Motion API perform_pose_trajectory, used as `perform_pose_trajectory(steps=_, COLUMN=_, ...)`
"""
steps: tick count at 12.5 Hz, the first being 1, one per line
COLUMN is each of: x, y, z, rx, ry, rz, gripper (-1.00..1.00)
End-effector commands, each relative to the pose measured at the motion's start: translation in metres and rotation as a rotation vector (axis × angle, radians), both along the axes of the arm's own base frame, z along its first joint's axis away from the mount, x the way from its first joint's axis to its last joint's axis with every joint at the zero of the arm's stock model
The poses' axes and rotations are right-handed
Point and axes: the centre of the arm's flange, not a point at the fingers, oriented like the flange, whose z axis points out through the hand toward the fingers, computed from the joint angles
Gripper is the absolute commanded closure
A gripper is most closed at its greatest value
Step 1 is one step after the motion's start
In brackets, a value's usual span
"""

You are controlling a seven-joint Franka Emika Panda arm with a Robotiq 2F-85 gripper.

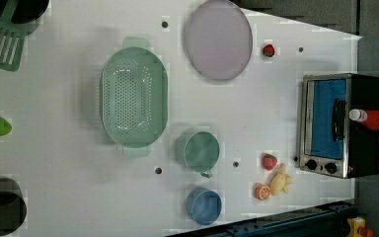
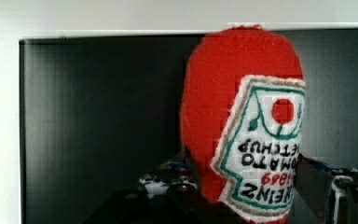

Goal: Pick Ketchup from oven and place it on table.

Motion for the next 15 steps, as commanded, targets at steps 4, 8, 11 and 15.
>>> perform_pose_trajectory(steps=4, x=0.079, y=0.17, z=0.126, rx=0.127, ry=-0.016, rz=0.336, gripper=-0.2)
perform_pose_trajectory(steps=8, x=0.105, y=0.301, z=0.151, rx=0.161, ry=-0.03, rz=0.571, gripper=-0.2)
perform_pose_trajectory(steps=11, x=0.107, y=0.41, z=0.122, rx=0.197, ry=0.035, rz=0.755, gripper=-0.2)
perform_pose_trajectory(steps=15, x=0.083, y=0.401, z=0.032, rx=0.184, ry=0.101, rz=0.745, gripper=-0.2)
